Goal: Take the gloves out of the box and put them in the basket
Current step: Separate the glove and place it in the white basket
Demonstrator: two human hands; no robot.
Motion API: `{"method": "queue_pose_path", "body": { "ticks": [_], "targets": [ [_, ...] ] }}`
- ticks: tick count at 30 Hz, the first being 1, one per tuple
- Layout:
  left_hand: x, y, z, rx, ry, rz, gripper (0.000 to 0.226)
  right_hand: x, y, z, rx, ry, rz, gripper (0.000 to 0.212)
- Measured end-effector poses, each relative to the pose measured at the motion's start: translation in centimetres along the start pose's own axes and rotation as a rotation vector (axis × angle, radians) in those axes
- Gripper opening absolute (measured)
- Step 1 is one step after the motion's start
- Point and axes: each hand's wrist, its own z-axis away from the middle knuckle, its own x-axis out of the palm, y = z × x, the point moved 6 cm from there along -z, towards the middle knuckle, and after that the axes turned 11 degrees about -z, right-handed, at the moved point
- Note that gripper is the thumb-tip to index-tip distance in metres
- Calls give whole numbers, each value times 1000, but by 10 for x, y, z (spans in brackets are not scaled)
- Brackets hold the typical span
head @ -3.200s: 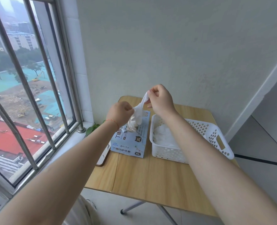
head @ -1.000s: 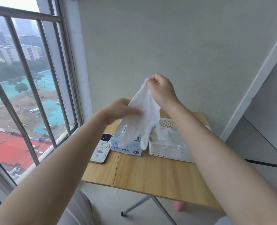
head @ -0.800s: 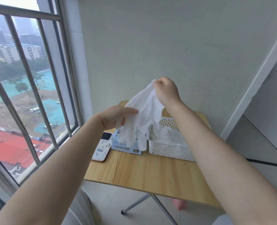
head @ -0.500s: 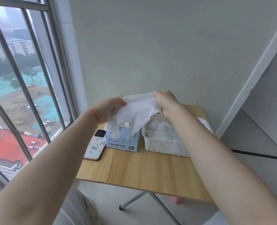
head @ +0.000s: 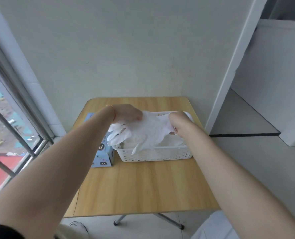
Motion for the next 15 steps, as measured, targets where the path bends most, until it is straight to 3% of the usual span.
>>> {"method": "queue_pose_path", "body": {
  "ticks": [3,7,10,15],
  "targets": [
    [13,11,-17,-13,15,-256,20,-10,7,-13,-28,-13,108,33],
    [24,20,-33,15,47,-506,23,-18,16,-28,-107,31,261,21],
    [24,20,-37,54,115,-633,28,-20,19,-29,-119,49,336,42],
    [11,30,-16,186,446,-837,24,-17,9,-18,-160,35,527,55]
  ]
}}
